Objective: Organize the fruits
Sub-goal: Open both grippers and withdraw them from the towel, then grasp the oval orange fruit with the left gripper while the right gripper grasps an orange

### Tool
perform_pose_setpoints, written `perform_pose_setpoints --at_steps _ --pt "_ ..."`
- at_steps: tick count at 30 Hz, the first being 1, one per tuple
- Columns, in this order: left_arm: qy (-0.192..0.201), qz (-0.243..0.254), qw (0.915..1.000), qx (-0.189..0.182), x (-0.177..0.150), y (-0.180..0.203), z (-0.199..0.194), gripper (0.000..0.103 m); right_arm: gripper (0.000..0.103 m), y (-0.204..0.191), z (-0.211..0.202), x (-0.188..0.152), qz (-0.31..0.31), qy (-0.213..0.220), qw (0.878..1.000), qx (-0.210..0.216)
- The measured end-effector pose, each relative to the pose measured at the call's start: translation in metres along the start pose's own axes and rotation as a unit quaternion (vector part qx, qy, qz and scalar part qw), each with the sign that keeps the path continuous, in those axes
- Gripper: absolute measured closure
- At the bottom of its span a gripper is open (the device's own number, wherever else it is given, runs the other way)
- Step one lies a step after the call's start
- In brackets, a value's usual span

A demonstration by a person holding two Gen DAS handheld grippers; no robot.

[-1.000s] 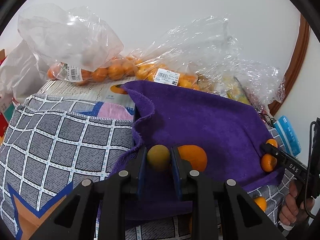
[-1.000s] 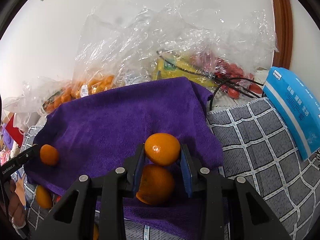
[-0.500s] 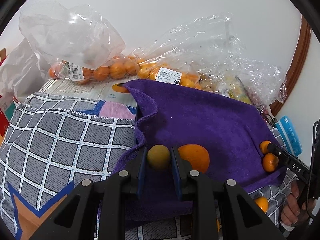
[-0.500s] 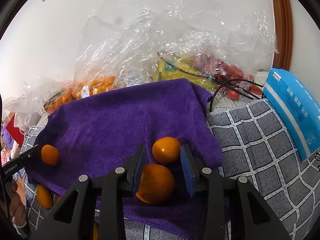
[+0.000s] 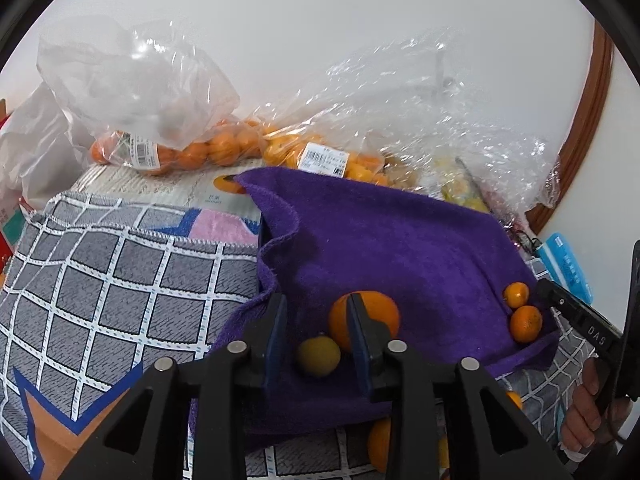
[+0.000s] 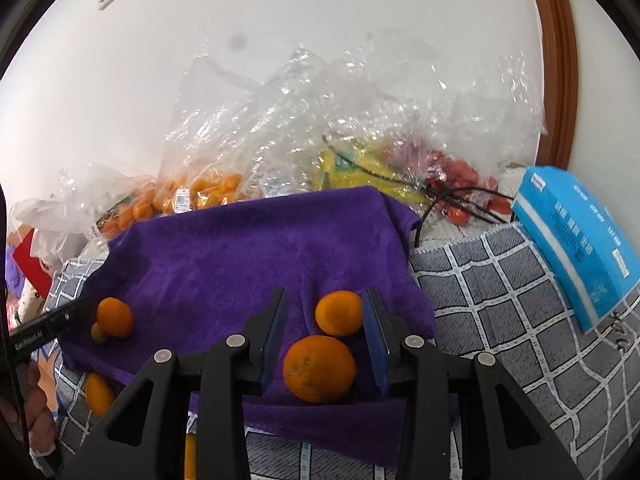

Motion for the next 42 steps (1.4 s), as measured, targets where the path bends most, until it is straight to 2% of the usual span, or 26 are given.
perform_pose_setpoints --at_steps 6,10,14,18,23,25,31,34,42 --pt "0.023 0.005 0.9996 0.013 0.003 -0.001 -0.01 0.07 0.065 -0.025 -0.018 0.003 -0.023 0.01 1.0 0.004" --pt "0.034 0.001 0.9994 0.006 0.009 -0.001 -0.022 0.07 0.065 -0.042 -0.035 -0.006 -0.046 -0.007 0.999 -0.004" --pt "0.051 0.005 0.9986 0.01 0.012 0.002 -0.042 0.069 0.065 -0.058 -0.052 -0.023 -0.06 -0.026 0.998 0.015" --pt "0.042 -0.003 0.9991 -0.006 0.003 -0.004 -0.059 0.068 0.065 -0.074 -0.055 -0.042 -0.071 -0.046 0.996 0.033" --pt "0.033 0.014 0.9992 0.016 -0.019 -0.017 -0.076 0.068 0.066 -0.084 -0.046 -0.063 -0.073 -0.06 0.995 0.04" --pt "0.028 0.016 0.9992 0.022 -0.03 -0.024 -0.081 0.066 0.07 -0.083 -0.039 -0.071 -0.061 -0.073 0.994 0.052" --pt "0.019 0.003 0.9996 0.02 -0.055 -0.039 -0.073 0.064 0.072 -0.083 -0.023 -0.078 -0.059 -0.093 0.993 0.043" --pt "0.007 -0.007 0.9999 -0.004 -0.064 -0.043 -0.066 0.064 0.073 -0.083 -0.021 -0.082 -0.062 -0.098 0.992 0.044" --pt "0.004 -0.012 0.9998 -0.014 -0.068 -0.045 -0.062 0.063 0.073 -0.086 -0.019 -0.083 -0.077 -0.106 0.991 0.037"
Point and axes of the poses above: each gripper's, at about its wrist camera, not at the fingertips, and z roughly the way its jaws point, y to its right, x to its top, the point moved 2 cm from there along z, roughly the way its jaws point, and after that the axes turned 10 degrees about x, right-handed, at the moved point
